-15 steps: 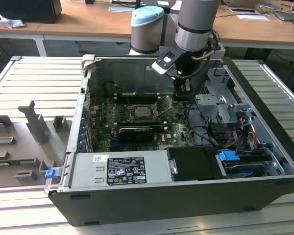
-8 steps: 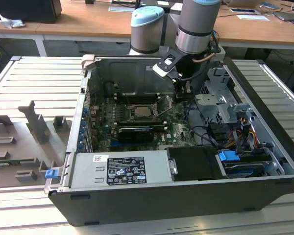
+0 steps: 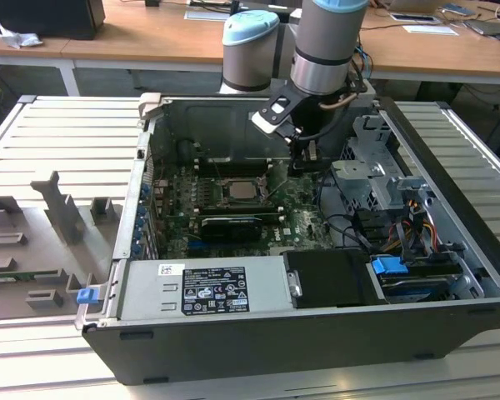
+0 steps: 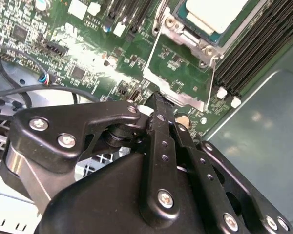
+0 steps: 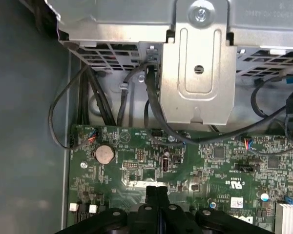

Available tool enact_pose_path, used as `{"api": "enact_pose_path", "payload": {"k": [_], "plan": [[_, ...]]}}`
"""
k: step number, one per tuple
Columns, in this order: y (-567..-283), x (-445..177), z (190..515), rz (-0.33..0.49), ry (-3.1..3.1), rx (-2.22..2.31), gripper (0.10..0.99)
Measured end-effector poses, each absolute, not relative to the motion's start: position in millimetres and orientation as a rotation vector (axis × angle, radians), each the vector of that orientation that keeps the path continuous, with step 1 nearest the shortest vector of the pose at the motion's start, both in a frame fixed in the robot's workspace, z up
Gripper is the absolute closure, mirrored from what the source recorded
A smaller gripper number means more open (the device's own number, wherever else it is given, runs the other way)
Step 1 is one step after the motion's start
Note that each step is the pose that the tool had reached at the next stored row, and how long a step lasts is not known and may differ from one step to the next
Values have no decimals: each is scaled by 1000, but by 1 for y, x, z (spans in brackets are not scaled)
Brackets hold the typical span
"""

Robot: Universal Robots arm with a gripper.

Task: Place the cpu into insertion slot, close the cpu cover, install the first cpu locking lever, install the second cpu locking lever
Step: 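Close the cpu cover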

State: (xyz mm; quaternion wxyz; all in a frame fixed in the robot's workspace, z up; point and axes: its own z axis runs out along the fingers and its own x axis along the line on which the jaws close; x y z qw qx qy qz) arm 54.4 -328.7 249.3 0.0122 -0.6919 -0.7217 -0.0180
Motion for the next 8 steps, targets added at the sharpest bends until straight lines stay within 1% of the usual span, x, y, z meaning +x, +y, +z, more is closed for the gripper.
{"api": "enact_pose_path", "payload": {"k": [8], "plan": [[-329,46,249,-56,-2250,-2157,980]]}}
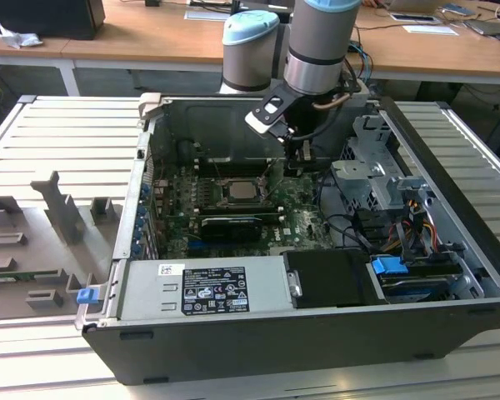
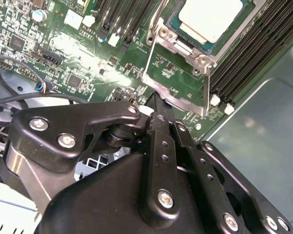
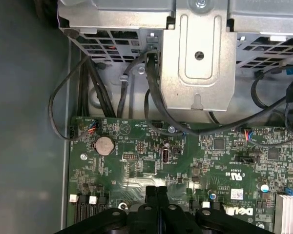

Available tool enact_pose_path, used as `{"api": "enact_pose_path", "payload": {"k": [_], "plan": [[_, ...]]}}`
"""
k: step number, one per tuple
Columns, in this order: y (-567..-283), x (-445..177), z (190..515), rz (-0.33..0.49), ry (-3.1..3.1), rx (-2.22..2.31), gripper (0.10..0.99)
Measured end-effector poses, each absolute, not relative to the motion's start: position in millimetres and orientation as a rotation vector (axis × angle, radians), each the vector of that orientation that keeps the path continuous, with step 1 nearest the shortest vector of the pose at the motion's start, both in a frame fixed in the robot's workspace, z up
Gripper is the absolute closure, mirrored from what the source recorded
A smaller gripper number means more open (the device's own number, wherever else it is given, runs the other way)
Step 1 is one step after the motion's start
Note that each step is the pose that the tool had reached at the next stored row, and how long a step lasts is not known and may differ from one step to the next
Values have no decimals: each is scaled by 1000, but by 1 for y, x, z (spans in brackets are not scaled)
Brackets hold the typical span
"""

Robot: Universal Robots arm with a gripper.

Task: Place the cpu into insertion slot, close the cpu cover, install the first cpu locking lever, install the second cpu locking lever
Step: 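Close the cpu cover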

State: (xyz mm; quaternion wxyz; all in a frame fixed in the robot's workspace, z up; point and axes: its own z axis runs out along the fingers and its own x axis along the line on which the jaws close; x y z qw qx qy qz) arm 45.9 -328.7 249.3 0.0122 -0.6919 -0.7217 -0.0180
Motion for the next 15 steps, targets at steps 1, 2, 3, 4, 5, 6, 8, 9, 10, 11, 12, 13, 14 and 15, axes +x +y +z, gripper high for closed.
{"api": "enact_pose_path", "payload": {"k": [1,2,3,4,5,6,8,9,10,11,12,13,14,15], "plan": [[-329,45,249,-56,-2250,-2157,980],[-329,44,249,-56,-2250,-2157,980],[-329,43,249,-56,-2250,-2157,980],[-329,42,249,-56,-2250,-2157,980],[-329,42,249,-56,-2250,-2157,980],[-329,41,249,-56,-2250,-2157,980],[-329,39,249,-56,-2250,-2157,980],[-329,39,249,-56,-2250,-2157,980],[-329,38,249,-56,-2250,-2157,980],[-329,37,249,-56,-2250,-2157,980],[-329,36,249,-56,-2250,-2157,980],[-329,35,249,-56,-2250,-2157,980],[-329,34,249,-56,-2250,-2157,980],[-329,33,249,-56,-2250,-2157,980]]}}
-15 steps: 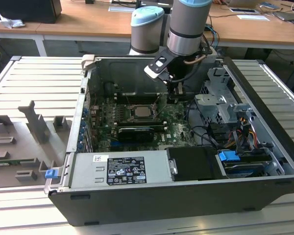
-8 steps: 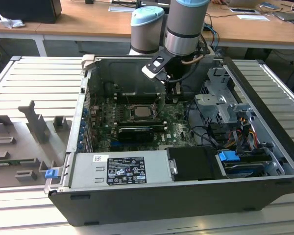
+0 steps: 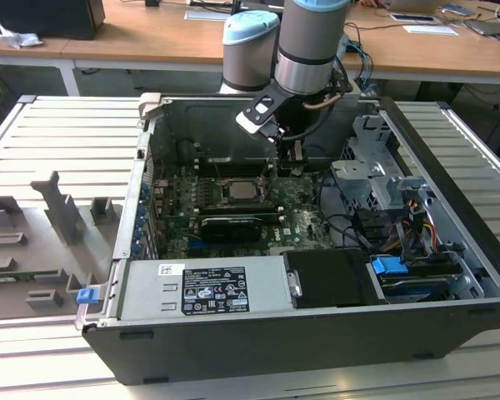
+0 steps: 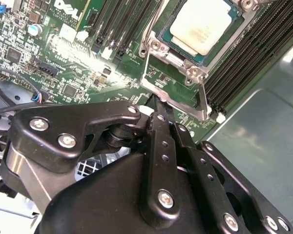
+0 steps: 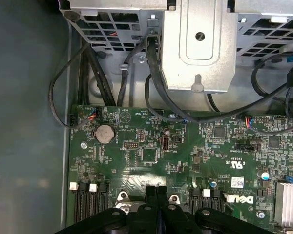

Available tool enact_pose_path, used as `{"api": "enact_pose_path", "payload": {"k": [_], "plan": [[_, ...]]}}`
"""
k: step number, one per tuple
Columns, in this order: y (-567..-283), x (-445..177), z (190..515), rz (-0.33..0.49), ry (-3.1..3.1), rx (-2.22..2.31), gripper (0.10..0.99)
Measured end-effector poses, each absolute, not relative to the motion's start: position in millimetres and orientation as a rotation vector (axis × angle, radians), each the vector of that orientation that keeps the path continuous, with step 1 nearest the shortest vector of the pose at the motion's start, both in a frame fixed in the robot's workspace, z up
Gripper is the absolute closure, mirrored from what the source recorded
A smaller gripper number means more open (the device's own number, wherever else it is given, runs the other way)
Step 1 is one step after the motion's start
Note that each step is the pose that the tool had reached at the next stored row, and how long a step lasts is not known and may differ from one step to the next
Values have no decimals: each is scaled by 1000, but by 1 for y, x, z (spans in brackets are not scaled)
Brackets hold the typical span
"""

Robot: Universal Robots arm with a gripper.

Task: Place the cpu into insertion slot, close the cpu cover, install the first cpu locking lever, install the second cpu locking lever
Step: 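Close the cpu cover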

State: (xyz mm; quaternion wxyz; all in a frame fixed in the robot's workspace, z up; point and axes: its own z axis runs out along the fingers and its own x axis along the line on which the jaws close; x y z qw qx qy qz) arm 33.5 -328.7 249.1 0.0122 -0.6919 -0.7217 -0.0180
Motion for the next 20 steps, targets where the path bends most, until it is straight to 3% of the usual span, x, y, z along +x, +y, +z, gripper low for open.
{"api": "enact_pose_path", "payload": {"k": [20], "plan": [[-329,14,249,-56,-2250,-2157,980]]}}
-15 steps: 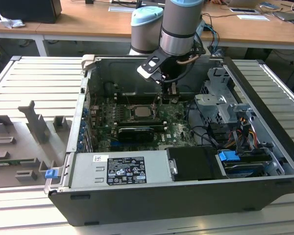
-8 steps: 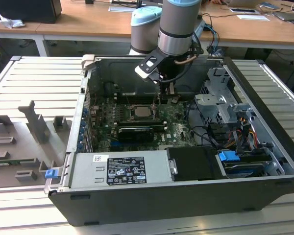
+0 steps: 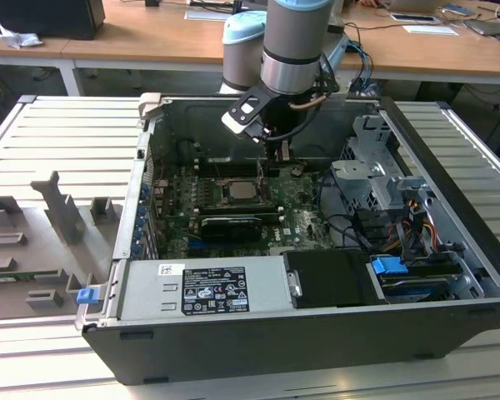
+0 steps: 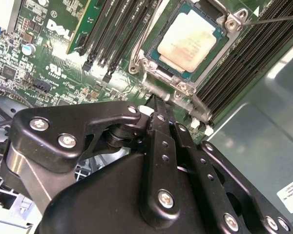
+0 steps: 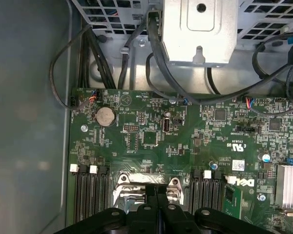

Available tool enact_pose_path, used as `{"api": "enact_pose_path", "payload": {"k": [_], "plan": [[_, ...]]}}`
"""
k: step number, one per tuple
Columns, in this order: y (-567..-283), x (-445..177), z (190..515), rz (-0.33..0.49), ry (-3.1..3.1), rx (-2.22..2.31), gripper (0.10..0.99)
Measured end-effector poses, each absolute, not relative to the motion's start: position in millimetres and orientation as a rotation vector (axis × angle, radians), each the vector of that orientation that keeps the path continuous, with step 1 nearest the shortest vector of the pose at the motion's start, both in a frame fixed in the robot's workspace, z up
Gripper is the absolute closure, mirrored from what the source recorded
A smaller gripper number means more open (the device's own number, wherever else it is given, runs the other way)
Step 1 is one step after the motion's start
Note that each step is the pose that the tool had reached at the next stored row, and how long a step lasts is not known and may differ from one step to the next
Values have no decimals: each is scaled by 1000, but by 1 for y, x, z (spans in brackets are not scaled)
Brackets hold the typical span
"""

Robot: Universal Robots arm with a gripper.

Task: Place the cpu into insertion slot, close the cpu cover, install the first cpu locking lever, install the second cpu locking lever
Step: 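Close the cpu cover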

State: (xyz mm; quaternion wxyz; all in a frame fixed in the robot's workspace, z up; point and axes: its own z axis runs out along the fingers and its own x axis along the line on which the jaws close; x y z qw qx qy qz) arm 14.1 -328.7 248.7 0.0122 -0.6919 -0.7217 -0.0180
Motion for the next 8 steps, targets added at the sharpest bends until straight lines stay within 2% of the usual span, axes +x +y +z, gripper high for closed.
{"api": "enact_pose_path", "payload": {"k": [8], "plan": [[-329,6,249,-56,-2250,-2157,980]]}}
